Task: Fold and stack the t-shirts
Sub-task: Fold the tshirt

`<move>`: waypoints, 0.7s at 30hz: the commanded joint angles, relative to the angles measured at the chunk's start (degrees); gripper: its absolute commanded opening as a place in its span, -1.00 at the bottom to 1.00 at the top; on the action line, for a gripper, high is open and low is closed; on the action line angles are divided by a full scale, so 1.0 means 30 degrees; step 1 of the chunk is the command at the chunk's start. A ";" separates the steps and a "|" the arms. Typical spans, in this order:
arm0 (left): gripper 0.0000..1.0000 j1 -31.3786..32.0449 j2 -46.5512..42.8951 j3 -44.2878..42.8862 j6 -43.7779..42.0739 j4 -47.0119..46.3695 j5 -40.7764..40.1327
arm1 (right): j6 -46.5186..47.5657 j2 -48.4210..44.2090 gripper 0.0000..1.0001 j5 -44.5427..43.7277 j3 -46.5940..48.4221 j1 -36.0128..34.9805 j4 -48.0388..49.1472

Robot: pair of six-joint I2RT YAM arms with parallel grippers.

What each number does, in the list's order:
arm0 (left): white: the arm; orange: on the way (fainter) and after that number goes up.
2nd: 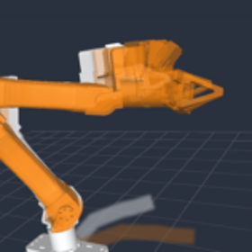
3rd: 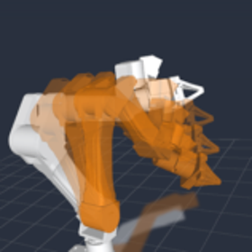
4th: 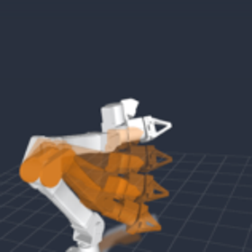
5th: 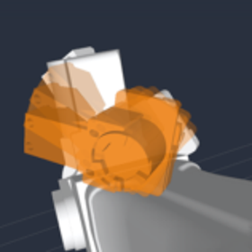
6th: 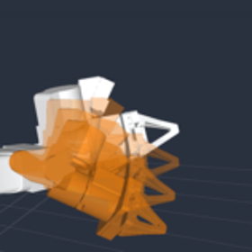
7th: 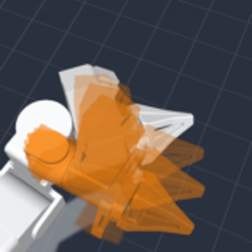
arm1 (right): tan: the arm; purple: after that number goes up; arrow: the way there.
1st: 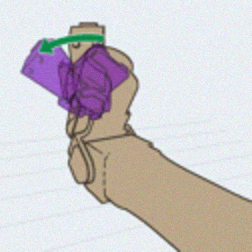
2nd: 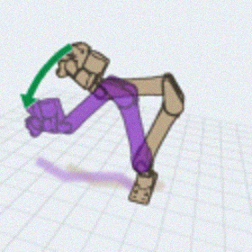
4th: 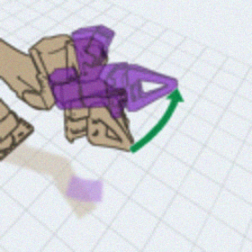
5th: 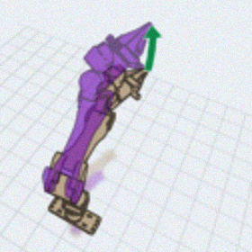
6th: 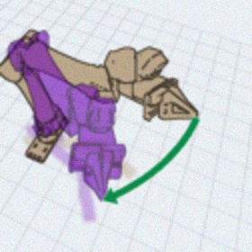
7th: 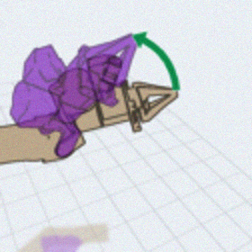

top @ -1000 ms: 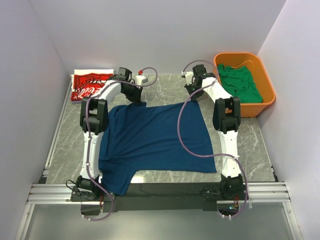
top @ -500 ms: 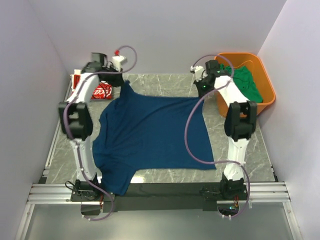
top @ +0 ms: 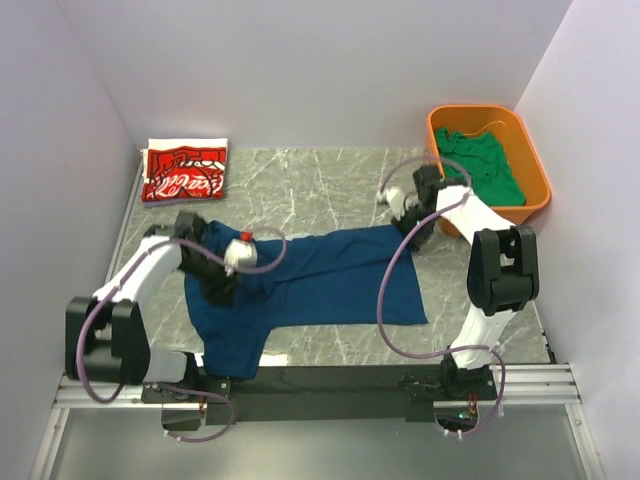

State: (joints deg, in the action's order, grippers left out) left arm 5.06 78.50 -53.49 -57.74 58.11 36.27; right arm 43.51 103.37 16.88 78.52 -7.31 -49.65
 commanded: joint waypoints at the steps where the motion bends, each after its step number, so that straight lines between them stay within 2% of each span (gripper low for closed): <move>1: 0.15 -0.0279 -0.2638 0.0957 -0.2291 0.1638 -0.0403 | 0.1874 -0.1761 -1.00 -0.0850 -0.1766 -0.0229 -0.0503; 2: 0.29 -0.0570 -0.2844 0.0319 -0.1911 0.1260 -0.0169 | 0.1875 -0.1907 -1.00 -0.0940 -0.2204 -0.0258 -0.0385; 3: 0.32 -0.0660 -0.2672 -0.0181 -0.0950 0.1082 0.0384 | 0.1875 -0.1938 -1.00 -0.0999 -0.2296 -0.0316 -0.0326; 7: 0.25 -0.1216 -0.0391 -0.3402 0.0726 0.0408 0.1383 | 0.1613 -0.1354 -1.00 -0.1088 -0.1830 -0.0434 -0.0470; 11: 0.22 -0.1394 0.2305 -0.6390 0.2249 -0.1434 0.1153 | 0.1406 -0.0651 -1.00 -0.0941 -0.0922 -0.0522 -0.0823; 16: 0.27 -0.1276 0.6025 -0.8909 0.1494 -0.2524 0.1123 | 0.1173 -0.0503 -1.00 -0.0999 -0.0773 -0.0639 -0.0853; 21: 0.33 -0.1072 0.9188 -1.1549 -0.1552 0.0489 0.1825 | 0.0879 -0.0473 -1.00 -0.1116 -0.0656 -0.0668 -0.0911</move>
State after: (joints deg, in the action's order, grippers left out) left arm 1.08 103.44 -83.24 -56.51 54.17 38.63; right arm 47.07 102.59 14.33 74.28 -8.84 -51.75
